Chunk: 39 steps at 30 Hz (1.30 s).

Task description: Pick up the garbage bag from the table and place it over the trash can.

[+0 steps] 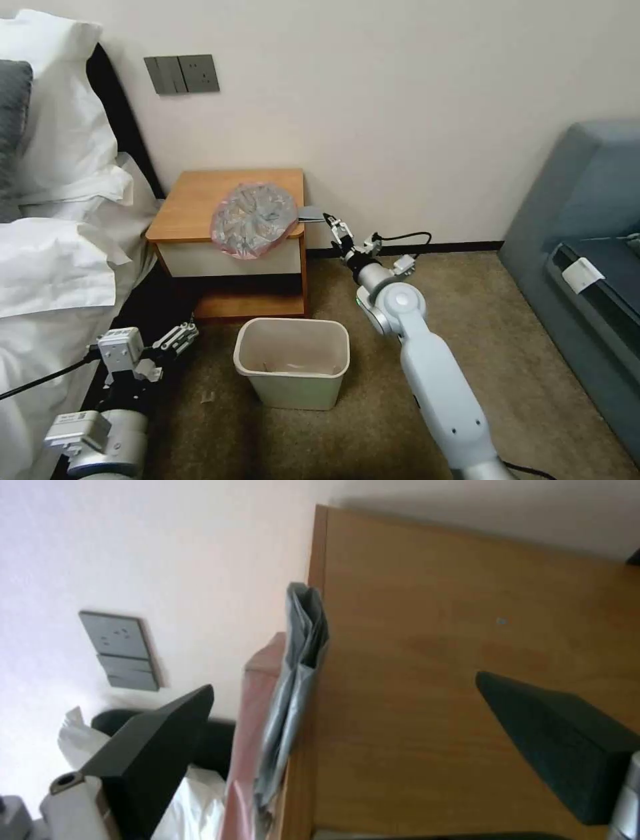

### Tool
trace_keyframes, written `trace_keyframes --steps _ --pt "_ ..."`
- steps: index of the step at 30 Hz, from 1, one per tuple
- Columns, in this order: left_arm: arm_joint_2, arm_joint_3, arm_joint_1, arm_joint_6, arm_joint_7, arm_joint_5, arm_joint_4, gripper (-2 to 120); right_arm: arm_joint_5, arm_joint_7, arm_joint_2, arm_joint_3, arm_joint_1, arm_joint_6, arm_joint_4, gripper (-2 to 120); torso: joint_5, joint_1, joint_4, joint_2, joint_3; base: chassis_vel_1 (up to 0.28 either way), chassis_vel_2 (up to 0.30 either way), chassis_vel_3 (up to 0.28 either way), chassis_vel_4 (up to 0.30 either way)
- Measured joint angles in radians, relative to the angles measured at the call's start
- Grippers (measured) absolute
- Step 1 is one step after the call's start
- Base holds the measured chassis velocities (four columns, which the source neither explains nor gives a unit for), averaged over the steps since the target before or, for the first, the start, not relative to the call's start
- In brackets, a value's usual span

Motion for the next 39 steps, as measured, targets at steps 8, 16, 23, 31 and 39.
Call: trace_keyframes --steps 8,16,23,31,39 --pt "-0.018 0.005 0.014 -0.013 0.007 0.019 -0.008 100 -0.032 -0.053 0.016 -0.012 0.089 -0.002 -0.117 100 0.0001 0.0 0.0 0.0 0.0 0.0 0.0 0.0 0.0" --pt "-0.02 0.008 0.008 -0.016 0.007 0.019 -0.004 100 -0.032 -0.054 0.01 -0.03 0.121 0.003 -0.142 70 0.0001 0.0 0.0 0.0 0.0 0.0 0.0 0.0 0.0" --pt "-0.02 0.007 0.002 -0.016 0.007 0.018 0.002 100 -0.033 -0.04 0.008 -0.037 0.125 0.007 -0.133 46 0.0001 0.0 0.0 0.0 0.0 0.0 0.0 0.0 0.0" --pt "-0.019 0.001 0.006 -0.016 0.007 0.016 -0.002 100 -0.036 -0.024 0.013 -0.045 0.127 0.016 -0.125 18 0.0001 0.0 0.0 0.0 0.0 0.0 0.0 0.0 0.0" --pt "-0.02 -0.003 0.009 -0.024 0.007 0.021 0.0 100 -0.022 0.056 -0.024 -0.067 0.08 0.038 -0.002 0 0.0002 0.0 0.0 0.0 0.0 0.0 0.0 0.0 0.0"
